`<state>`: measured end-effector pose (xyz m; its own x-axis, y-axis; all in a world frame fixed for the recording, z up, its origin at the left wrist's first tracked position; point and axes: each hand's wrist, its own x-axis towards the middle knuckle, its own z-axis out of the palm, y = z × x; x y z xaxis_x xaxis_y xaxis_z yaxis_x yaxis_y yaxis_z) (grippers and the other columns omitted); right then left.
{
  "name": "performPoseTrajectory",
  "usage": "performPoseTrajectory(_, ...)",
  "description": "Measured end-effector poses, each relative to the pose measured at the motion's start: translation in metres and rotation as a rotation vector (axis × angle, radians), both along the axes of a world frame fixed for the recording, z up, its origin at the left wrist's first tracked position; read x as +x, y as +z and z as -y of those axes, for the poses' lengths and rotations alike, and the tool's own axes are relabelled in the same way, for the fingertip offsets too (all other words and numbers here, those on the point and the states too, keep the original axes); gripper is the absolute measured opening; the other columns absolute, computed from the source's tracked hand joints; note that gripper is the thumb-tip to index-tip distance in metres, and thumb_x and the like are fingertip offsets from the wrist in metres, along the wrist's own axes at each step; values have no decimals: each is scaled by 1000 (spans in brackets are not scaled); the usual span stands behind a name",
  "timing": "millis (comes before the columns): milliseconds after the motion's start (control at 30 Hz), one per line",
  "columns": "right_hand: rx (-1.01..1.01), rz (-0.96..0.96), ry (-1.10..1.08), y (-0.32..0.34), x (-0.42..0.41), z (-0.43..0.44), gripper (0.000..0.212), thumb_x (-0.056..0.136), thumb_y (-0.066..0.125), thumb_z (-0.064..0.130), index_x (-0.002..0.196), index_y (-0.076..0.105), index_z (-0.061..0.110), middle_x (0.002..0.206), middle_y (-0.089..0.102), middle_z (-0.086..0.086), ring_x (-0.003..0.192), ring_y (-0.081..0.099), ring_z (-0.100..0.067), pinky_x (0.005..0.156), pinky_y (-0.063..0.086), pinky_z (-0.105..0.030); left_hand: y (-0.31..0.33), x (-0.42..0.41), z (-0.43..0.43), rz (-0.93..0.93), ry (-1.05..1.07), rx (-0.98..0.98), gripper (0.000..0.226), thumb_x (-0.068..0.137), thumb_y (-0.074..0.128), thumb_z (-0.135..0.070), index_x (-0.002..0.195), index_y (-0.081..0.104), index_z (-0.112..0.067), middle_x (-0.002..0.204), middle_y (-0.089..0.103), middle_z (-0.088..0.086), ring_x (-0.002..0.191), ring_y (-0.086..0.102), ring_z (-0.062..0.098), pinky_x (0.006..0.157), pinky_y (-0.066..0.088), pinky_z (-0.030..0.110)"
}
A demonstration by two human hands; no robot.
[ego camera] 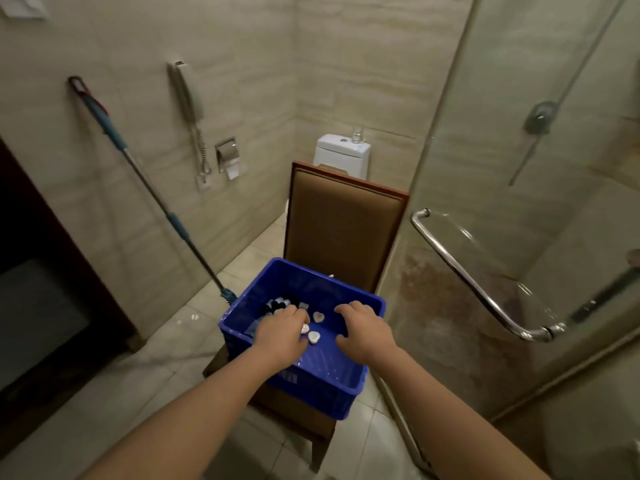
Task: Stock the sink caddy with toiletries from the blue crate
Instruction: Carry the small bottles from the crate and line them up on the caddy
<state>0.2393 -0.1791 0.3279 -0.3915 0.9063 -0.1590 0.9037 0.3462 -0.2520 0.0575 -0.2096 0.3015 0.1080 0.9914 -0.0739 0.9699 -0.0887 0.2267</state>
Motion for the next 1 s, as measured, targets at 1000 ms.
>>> performPoseTrajectory(1000, -375, 7, 119, -127, -68, -162, 50, 91, 53, 25, 139, 43, 21, 136, 45, -3, 122, 43, -24, 84, 48, -37, -105, -78, -116, 59, 337, -378, 37, 91, 59, -33, 126, 49, -26, 127, 50, -2, 108, 56, 19, 79, 48, 34)
